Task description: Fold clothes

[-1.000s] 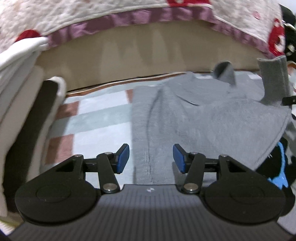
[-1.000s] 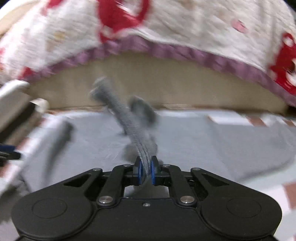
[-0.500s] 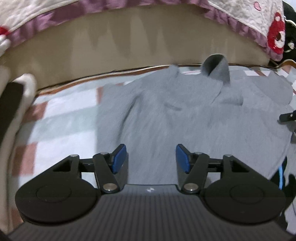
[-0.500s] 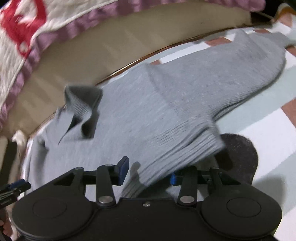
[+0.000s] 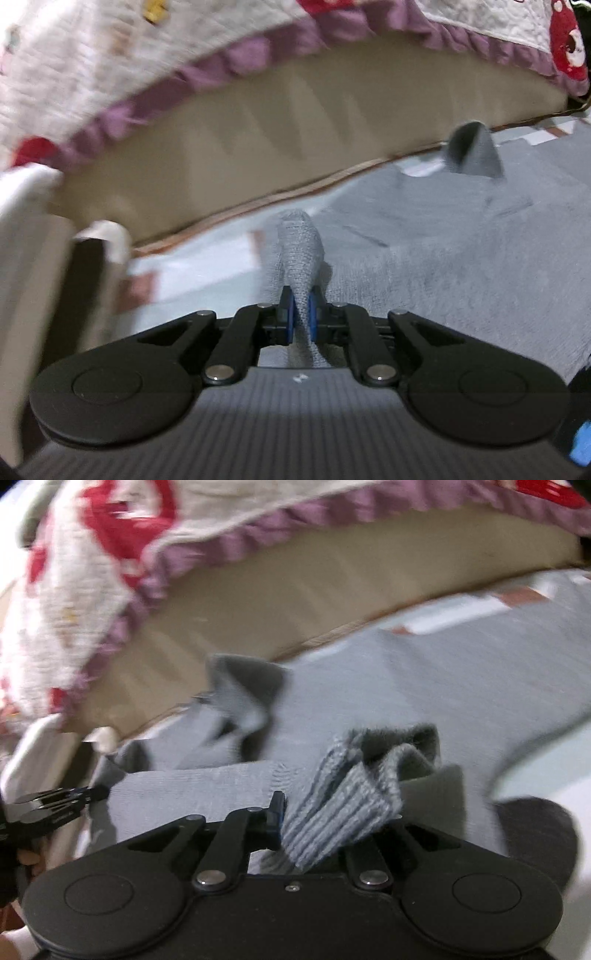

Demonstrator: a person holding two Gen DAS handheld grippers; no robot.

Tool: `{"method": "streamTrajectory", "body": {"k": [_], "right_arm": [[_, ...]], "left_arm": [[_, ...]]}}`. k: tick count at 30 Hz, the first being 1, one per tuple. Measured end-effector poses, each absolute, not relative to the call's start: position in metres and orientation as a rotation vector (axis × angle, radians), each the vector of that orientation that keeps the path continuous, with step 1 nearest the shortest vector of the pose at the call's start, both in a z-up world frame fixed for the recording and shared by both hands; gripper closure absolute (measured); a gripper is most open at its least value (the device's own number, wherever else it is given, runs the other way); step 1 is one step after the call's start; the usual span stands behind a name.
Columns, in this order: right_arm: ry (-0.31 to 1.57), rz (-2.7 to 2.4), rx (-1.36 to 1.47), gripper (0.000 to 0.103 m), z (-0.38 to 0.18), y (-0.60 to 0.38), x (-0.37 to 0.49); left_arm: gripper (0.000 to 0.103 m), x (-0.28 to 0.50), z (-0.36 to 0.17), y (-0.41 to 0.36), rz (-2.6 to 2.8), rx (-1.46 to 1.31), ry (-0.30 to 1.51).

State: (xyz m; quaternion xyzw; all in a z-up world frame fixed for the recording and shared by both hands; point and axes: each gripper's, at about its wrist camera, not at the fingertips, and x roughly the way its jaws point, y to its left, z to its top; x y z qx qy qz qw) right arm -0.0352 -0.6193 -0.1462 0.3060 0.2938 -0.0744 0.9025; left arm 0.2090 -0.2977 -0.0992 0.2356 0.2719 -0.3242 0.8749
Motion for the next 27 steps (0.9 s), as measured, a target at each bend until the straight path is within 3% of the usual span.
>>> {"method": "streamTrajectory", "body": {"k": [8, 19, 24, 26, 27], "right_arm": [[0.597, -0.075, 0.522, 0.09, -0.144, -0.583, -0.013], [0.613, -0.011, 0.368, 0.089, -0.146, -0.533, 0.019], [0.608, -0.012, 0.244, 0.089, -0.144, -0.517, 0.025], [0.637, -0.055, 0.188, 0.085, -0.148, -0.516, 0.026], [0.659, -0.079, 0.179, 0.076, -0.149, -0.518, 0.027]], "left_arm": [[0.095, 0.225, -0.111, -0.279, -0.58, 0.446, 0.641], [0.095, 0.254, -0.108, -0.274, -0.412, 0.469, 0.539], [0.09, 0.259, -0.105, -0.264, -0.344, 0.458, 0.528], [0.09, 0.25, -0.097, -0.262, -0.363, 0.449, 0.512], [0.09, 0.244, -0.092, -0.263, -0.414, 0.443, 0.5]]}}
